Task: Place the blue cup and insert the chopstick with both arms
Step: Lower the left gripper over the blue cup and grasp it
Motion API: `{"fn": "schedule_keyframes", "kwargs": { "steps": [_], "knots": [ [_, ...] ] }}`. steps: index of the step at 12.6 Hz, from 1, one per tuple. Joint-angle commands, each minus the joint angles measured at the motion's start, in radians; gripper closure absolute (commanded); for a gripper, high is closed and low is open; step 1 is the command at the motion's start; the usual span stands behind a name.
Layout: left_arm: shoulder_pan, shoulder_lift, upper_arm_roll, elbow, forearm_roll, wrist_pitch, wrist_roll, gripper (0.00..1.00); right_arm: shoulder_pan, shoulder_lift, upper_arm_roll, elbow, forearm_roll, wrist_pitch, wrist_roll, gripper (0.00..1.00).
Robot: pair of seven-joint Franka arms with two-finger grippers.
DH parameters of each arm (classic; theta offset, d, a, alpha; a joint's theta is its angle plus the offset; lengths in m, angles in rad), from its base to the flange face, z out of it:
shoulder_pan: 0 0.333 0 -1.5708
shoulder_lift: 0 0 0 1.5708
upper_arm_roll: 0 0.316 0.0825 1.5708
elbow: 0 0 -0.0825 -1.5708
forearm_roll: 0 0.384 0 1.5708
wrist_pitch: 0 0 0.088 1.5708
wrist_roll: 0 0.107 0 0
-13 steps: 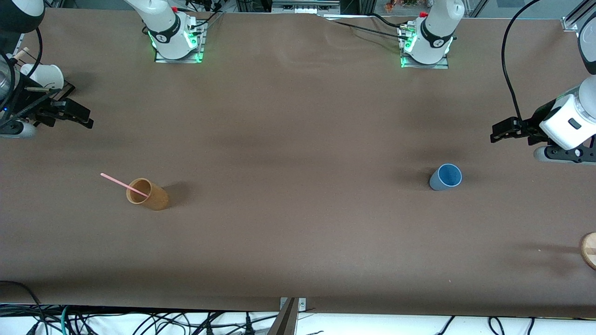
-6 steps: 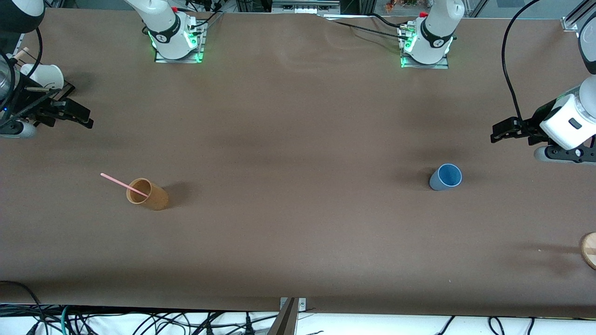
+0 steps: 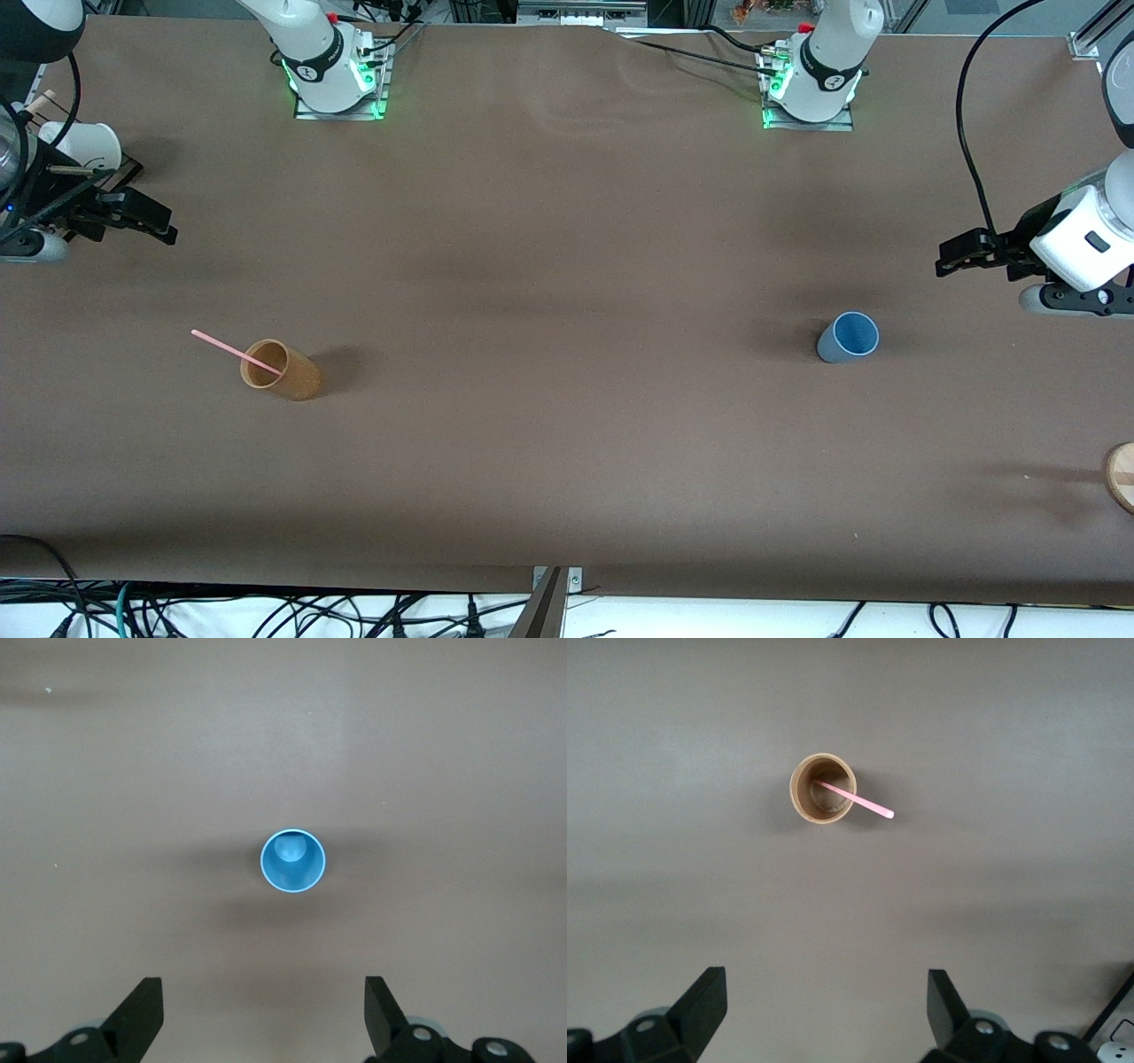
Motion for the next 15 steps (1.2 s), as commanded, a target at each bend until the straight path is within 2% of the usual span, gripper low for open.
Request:
{"fn": "schedule_keyframes", "kwargs": {
  "steps": [1, 6, 8, 9, 12, 15],
  "knots": [
    [0.019, 0.022, -0.001, 0.031, -0.006, -0.009, 0.019, 0.00, -0.012, -0.007, 0.010, 0.000, 0.012, -0.002, 0.009, 0.00],
    [0.019, 0.028, -0.003, 0.033, -0.004, -0.009, 0.018, 0.00, -0.014, -0.007, 0.010, 0.000, 0.014, -0.002, 0.009, 0.00],
    [0.021, 0.043, -0.001, 0.027, -0.003, -0.009, 0.016, 0.00, -0.014, -0.005, 0.009, 0.000, 0.014, -0.003, 0.002, 0.00],
    [0.022, 0.083, -0.001, 0.030, -0.001, -0.009, 0.018, 0.00, -0.014, -0.005, 0.009, 0.000, 0.014, -0.003, 0.002, 0.00],
    [0.004, 0.149, -0.009, 0.031, 0.132, 0.007, 0.010, 0.00, -0.014, -0.005, 0.009, 0.000, 0.014, -0.003, -0.001, 0.00],
    [0.021, 0.213, -0.009, -0.015, 0.120, 0.148, 0.010, 0.00, -0.014, -0.005, 0.009, 0.000, 0.014, -0.003, 0.002, 0.00]
  ]
}}
